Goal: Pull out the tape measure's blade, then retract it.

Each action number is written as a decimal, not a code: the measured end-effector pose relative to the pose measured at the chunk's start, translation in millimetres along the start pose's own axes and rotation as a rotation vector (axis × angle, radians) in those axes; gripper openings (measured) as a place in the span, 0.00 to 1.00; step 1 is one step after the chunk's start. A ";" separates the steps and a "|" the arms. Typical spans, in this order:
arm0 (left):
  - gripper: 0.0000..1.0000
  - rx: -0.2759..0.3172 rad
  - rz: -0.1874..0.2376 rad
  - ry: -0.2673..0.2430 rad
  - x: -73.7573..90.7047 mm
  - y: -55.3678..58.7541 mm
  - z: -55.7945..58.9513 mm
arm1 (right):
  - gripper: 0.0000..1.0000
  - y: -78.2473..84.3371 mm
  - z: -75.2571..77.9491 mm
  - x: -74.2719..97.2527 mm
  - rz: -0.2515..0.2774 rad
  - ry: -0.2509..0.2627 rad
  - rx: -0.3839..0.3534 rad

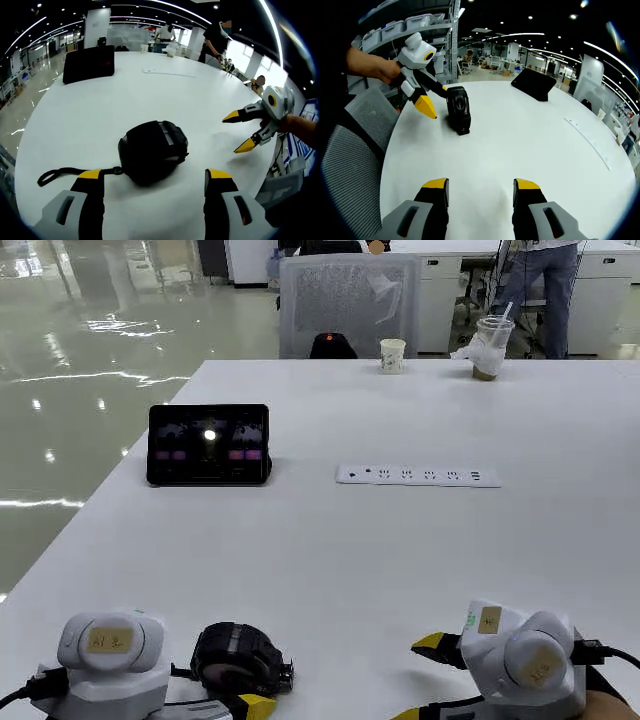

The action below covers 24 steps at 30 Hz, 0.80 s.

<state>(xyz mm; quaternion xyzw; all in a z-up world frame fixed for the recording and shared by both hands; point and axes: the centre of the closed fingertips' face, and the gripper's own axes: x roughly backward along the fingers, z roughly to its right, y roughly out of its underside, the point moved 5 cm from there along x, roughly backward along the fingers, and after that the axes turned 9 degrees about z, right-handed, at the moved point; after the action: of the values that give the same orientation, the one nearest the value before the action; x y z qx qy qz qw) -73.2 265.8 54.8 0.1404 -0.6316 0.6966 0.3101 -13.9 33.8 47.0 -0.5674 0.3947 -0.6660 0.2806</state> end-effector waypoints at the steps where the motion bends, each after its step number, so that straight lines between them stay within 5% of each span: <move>1: 0.79 -0.002 0.003 0.003 0.4 0.0 0.1 | 0.51 0.2 0.0 0.9 0.001 0.004 -0.001; 24: 0.85 -0.079 0.113 0.086 10.0 -4.6 3.6 | 0.63 4.4 -7.8 24.8 0.072 0.087 -0.091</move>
<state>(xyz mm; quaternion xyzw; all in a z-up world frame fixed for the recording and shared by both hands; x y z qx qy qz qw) -78.8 265.0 64.9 0.0622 -0.6514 0.6930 0.3026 -26.8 12.7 56.3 -0.5353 0.4565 -0.6611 0.2609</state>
